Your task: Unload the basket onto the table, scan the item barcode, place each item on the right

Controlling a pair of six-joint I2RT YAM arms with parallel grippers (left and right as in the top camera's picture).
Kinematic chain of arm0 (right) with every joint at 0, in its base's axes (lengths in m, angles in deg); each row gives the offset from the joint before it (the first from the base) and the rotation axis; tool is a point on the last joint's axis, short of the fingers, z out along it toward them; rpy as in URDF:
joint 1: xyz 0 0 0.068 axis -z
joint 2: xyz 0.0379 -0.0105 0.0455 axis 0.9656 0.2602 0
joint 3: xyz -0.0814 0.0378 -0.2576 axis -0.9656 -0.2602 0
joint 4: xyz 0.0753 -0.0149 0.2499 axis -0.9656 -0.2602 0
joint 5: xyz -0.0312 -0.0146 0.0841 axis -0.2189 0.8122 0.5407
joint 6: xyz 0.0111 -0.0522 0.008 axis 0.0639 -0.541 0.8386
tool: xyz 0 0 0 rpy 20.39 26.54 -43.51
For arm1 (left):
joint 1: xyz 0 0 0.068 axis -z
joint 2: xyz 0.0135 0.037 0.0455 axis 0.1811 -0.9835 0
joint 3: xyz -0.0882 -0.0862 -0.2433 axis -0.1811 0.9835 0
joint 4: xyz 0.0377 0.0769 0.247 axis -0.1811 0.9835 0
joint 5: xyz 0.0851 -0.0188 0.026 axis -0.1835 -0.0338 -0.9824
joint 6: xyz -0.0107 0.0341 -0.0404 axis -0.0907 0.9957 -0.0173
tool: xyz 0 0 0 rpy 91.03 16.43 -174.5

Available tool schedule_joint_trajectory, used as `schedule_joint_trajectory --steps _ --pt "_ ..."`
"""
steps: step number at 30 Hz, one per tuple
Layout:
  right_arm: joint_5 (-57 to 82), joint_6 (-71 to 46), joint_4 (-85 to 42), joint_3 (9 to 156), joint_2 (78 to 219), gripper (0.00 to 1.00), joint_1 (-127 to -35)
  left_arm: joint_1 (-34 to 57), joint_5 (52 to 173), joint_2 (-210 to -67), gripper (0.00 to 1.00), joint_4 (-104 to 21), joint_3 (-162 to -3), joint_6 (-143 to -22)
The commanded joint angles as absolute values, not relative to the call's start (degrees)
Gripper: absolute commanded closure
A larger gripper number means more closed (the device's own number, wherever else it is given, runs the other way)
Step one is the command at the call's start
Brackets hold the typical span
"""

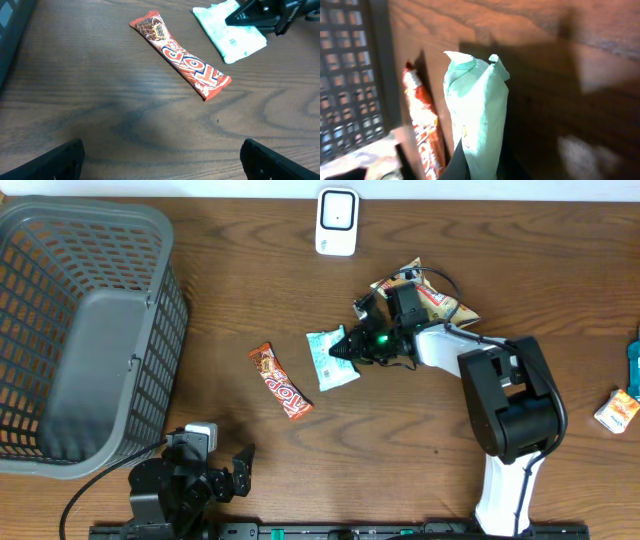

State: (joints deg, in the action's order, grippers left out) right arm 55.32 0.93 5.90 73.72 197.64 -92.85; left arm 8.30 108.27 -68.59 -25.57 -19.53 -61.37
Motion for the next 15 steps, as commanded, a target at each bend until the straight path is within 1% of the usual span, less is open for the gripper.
schedule_joint_trajectory --steps 1,4,8,11,15 --pt "64.3 1.5 5.6 73.3 195.1 0.99 -89.0 8.5 107.7 -68.5 0.01 -25.4 -19.6 -61.0" --pt "59.9 2.8 1.6 73.3 190.6 0.99 -87.4 8.5 107.7 -68.5 0.01 -25.4 -19.6 -61.0" --pt "45.9 6.0 -8.0 73.3 181.2 0.99 -87.8 8.5 107.7 -68.5 0.01 -25.4 -19.6 -61.0" --pt "45.5 6.6 -11.8 73.3 172.1 0.99 -88.6 8.5 107.7 -68.5 0.01 -25.4 -19.6 -61.0" --pt "45.6 3.5 -15.0 73.3 163.4 0.99 -90.5 8.5 107.7 -68.5 0.01 -25.4 -19.6 -61.0"
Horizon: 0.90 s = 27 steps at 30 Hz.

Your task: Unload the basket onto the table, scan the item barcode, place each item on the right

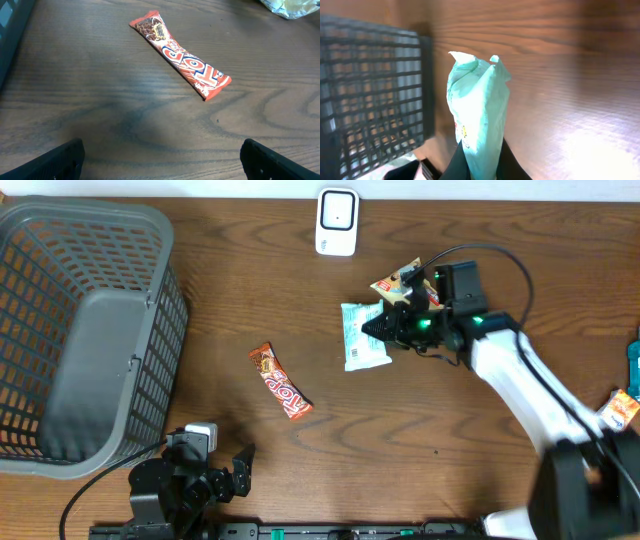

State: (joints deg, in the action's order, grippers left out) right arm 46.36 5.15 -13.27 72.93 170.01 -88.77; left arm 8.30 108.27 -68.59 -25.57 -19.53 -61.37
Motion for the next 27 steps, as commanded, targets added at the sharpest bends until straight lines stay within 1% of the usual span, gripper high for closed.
schedule_joint_trajectory --steps 1,7,11,14,18,19,22,24,27 --pt "45.6 2.7 -15.7 73.3 161.7 0.99 -91.1 8.5 107.7 -68.5 0.01 -25.4 -19.6 -61.0" --pt "45.6 2.0 -20.2 73.3 153.3 0.99 -94.4 8.5 107.7 -68.5 0.01 -25.4 -19.6 -61.0" --pt "45.6 1.8 -22.0 73.3 151.4 0.99 -95.6 8.5 107.7 -68.5 0.01 -25.4 -19.6 -61.0" --pt "45.6 -5.9 -22.3 73.3 151.5 0.99 -96.6 8.5 107.7 -68.5 0.01 -25.4 -19.6 -61.0" --pt "42.9 -23.3 -24.2 73.1 151.6 0.99 -99.2 8.5 107.7 -68.5 0.01 -25.4 -19.6 -61.0" --pt "39.6 -27.3 -24.2 72.8 151.6 0.99 -100.5 8.5 107.7 -68.5 0.01 -25.4 -19.6 -61.0" --pt "27.2 -33.8 -24.0 72.7 152.2 0.99 -103.0 8.5 107.7 -68.5 0.01 -25.4 -19.6 -61.0" --pt "14.3 -35.0 -22.4 72.6 153.4 0.99 -104.6 8.5 107.7 -68.5 0.01 -25.4 -19.6 -61.0" --pt "4.7 -35.3 -17.9 72.6 155.5 0.99 -105.2 8.5 107.7 -68.5 0.01 -25.4 -19.6 -61.0"
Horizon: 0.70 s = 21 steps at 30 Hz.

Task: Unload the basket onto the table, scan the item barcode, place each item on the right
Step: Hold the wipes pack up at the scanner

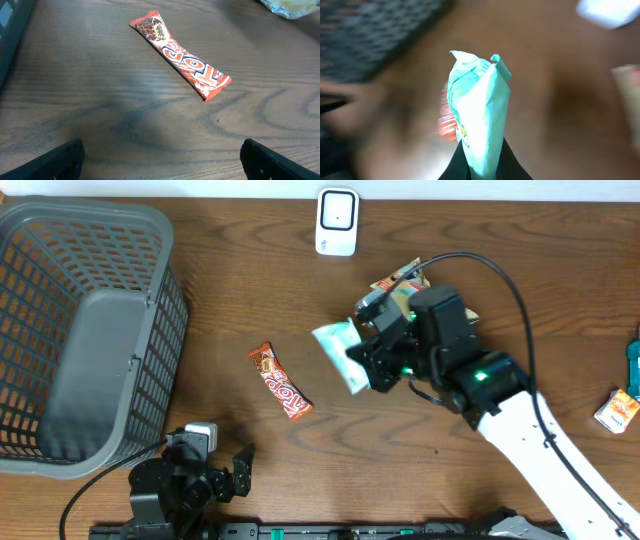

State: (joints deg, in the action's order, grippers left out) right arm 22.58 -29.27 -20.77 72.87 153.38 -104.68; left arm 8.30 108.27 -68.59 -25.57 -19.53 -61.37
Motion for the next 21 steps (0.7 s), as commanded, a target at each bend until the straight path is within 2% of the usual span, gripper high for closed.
schedule_joint_trajectory --steps 1,6,11,15,21 --pt "3.1 -35.5 -15.8 72.6 156.6 0.99 -105.2 8.5 107.7 -68.5 0.01 -25.4 -19.6 -61.0" --pt "1.0 -35.7 -1.6 73.2 165.7 0.99 -105.0 8.5 107.7 -68.5 0.01 -25.4 -19.6 -61.0" --pt "0.3 -36.9 3.0 77.6 173.5 0.99 -103.6 8.5 107.7 -68.5 0.01 -25.4 -19.6 -61.0" --pt "-4.5 -43.2 7.2 83.2 180.6 0.99 -102.6 8.5 107.7 -68.5 0.01 -25.4 -19.6 -61.0" --pt "-12.1 -55.6 22.9 88.4 188.1 0.99 -102.7 8.5 107.7 -68.5 0.01 -25.4 -19.6 -61.0"
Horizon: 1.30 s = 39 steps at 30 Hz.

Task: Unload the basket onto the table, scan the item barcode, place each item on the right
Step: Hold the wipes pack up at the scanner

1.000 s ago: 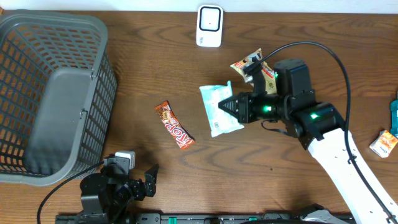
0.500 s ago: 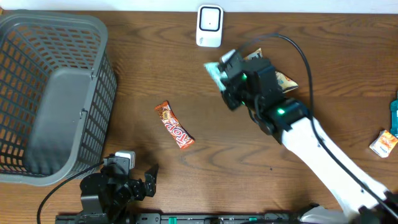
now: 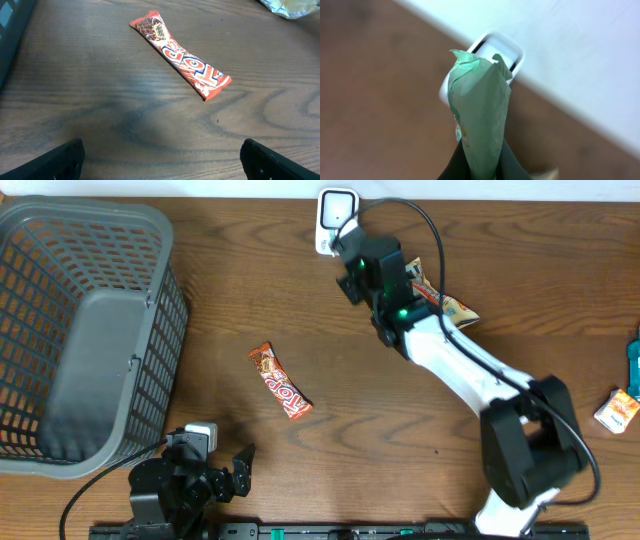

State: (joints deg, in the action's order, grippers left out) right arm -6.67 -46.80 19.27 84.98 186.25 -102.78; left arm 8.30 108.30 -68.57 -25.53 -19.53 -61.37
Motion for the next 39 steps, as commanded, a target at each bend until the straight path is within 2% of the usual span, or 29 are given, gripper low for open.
schedule_joint_trajectory --steps 1,9,20,28,39 --pt "-12.1 -57.1 25.3 89.0 189.1 0.99 -102.7 8.5 107.7 -68.5 0.01 -25.4 -19.6 -61.0" --pt "-12.1 -59.9 37.8 95.2 198.8 0.99 -101.9 8.5 107.7 -68.5 0.01 -25.4 -19.6 -61.0" --pt "-18.2 -68.8 38.0 118.0 217.0 0.99 -101.9 8.5 107.7 -68.5 0.01 -25.4 -19.6 -61.0" --pt "-20.7 -73.4 36.2 119.9 219.8 0.99 -102.1 8.5 107.7 -68.5 0.01 -25.4 -19.6 -61.0" --pt "-45.3 -75.0 36.0 120.4 216.0 0.99 -102.4 8.5 107.7 -68.5 0.01 -25.4 -19.6 -61.0"
